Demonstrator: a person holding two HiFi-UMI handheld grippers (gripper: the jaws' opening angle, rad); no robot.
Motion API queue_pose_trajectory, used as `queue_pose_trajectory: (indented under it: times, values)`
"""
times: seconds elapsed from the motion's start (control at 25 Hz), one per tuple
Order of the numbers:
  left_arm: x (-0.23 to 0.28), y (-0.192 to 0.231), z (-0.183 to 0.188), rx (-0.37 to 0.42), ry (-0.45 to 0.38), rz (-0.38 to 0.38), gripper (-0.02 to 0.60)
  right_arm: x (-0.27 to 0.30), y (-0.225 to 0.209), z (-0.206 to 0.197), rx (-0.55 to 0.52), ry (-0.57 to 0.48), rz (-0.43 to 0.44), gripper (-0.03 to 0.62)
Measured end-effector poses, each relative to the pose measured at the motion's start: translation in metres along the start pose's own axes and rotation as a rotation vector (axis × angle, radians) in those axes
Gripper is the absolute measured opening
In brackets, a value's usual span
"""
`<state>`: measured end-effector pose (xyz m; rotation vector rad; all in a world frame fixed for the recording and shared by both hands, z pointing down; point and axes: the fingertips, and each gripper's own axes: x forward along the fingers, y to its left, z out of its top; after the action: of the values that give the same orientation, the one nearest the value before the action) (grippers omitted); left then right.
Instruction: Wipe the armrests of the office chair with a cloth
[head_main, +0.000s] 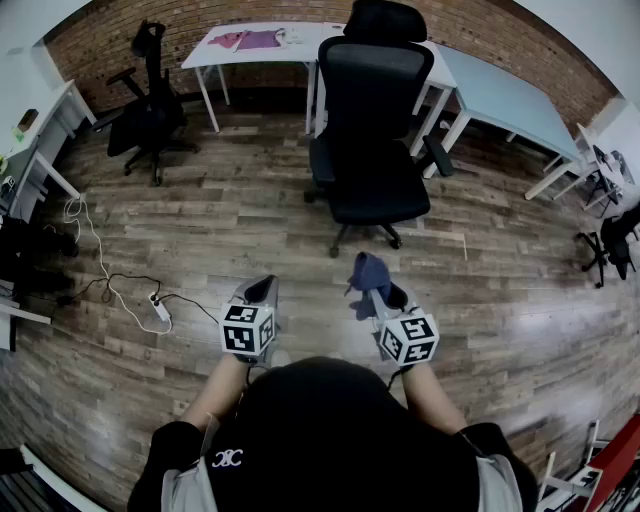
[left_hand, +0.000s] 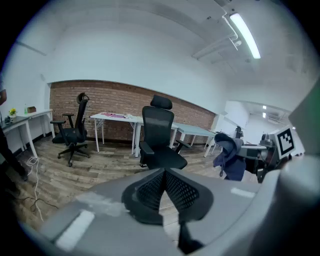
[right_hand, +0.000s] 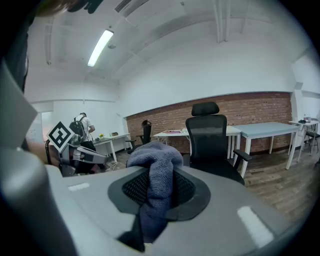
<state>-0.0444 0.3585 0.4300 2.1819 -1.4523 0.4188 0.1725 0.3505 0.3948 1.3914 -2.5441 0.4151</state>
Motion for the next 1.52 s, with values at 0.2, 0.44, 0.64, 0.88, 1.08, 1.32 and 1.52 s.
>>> queue_pose_trajectory:
  times: [0.2, 0.44, 0.64, 0.88, 1.08, 1.32, 1.52]
  values:
    - [-0.003, 0.004, -0.003, -0.014, 0.001, 0.009, 0.005, -0.004, 0.002, -0.005, -0.002, 0.005, -0.001, 0.081]
    - [-0.005, 0.002, -0.008, -0.014, 0.017, 0.003, 0.005, -0.009, -0.001, -0.004, 0.016, -0.004, -0.007, 0.081]
    - [-0.003, -0.002, -0.012, -0.006, 0.023, -0.007, 0.005, -0.018, -0.005, -0.006, 0.033, -0.011, -0.03, 0.083]
    - [0.0, 0.002, -0.009, -0.013, 0.018, -0.004, 0.005, -0.017, -0.009, -0.013, 0.024, 0.013, -0.045, 0.083]
    - [-0.002, 0.011, -0.009, -0.005, 0.017, -0.002, 0.005, -0.011, -0.009, -0.012, 0.03, 0.0, -0.071, 0.083]
    - [-0.006, 0.025, 0.002, 0.013, 0.005, -0.015, 0.005, 0.001, 0.004, -0.008, 0.026, -0.002, -0.082, 0.083]
    - [-0.007, 0.042, -0.001, 0.01, 0.003, -0.036, 0.005, 0.009, 0.017, -0.014, 0.025, 0.012, -0.106, 0.083]
